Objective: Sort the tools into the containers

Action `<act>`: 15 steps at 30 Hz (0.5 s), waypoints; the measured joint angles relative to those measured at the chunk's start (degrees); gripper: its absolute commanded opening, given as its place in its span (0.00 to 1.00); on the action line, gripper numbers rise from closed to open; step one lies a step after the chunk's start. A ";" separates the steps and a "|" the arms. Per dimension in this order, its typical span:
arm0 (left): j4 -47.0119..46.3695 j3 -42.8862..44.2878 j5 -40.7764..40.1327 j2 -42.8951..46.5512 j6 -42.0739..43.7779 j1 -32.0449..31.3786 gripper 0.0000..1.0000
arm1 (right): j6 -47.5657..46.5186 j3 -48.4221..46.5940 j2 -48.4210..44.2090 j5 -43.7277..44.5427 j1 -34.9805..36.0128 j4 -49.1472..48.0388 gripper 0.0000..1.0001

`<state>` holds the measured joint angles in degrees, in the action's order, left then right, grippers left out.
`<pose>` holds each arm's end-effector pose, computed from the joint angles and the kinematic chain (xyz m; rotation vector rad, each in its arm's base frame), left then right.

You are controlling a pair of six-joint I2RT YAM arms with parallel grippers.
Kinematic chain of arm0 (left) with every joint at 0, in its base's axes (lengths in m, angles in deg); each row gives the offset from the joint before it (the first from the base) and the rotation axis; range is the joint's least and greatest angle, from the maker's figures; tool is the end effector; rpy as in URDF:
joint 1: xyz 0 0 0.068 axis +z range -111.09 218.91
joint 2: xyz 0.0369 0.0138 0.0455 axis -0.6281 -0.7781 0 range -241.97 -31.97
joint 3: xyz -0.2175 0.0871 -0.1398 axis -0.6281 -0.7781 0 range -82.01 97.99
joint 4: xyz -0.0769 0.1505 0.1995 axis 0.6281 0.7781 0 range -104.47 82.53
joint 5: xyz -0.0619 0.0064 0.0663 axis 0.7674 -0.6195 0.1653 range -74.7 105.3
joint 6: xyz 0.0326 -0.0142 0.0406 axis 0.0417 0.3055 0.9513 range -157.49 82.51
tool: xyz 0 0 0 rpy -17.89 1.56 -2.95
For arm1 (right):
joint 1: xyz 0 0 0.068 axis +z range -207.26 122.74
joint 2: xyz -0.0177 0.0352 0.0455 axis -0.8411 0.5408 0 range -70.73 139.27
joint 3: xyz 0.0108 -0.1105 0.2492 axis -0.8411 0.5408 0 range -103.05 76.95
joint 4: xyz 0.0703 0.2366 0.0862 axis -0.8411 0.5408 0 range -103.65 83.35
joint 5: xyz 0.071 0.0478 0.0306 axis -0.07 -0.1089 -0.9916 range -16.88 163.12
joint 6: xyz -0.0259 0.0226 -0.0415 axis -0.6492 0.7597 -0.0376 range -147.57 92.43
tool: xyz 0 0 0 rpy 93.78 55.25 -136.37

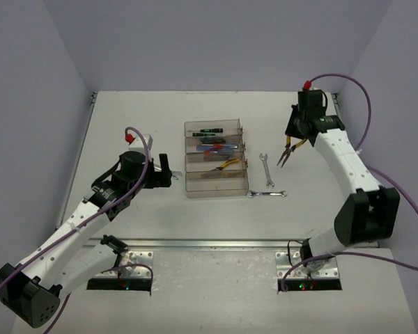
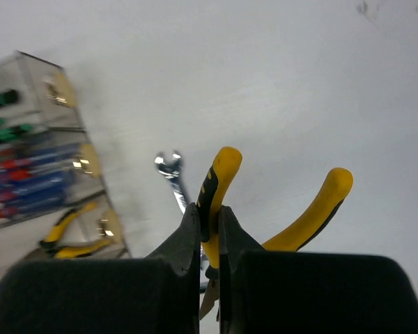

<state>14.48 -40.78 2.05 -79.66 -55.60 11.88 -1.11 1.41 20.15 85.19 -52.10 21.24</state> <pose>0.1650 -0.0750 0.2777 0.0391 2.1763 -0.1974 0.3451 0.0237 0.2869 0.5380 2.3610 -0.0076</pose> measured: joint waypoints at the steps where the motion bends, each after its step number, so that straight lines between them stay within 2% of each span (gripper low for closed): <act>1: 0.01 0.00 -0.08 0.01 0.00 0.00 1.00 | 1.34 0.53 -3.34 0.05 1.69 -1.76 0.00; 4: 0.04 0.00 -0.44 0.01 -0.02 0.00 1.00 | 6.77 4.40 -10.57 -1.37 6.88 -9.32 0.00; 7: 0.06 0.00 -0.77 0.01 -0.04 0.00 1.00 | 12.77 7.73 -11.90 -2.85 11.50 -15.11 0.00; 11: 0.14 0.00 -1.25 0.16 -0.20 0.00 1.00 | 20.35 9.26 -7.46 0.33 17.43 -19.96 0.00; 15: 0.18 0.00 -1.94 0.65 -0.24 0.00 1.00 | 28.21 8.26 -1.49 7.40 23.88 -22.40 0.00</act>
<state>14.66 -40.78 0.11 -79.01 -55.84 11.88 27.11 9.67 18.66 92.59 -28.22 -1.16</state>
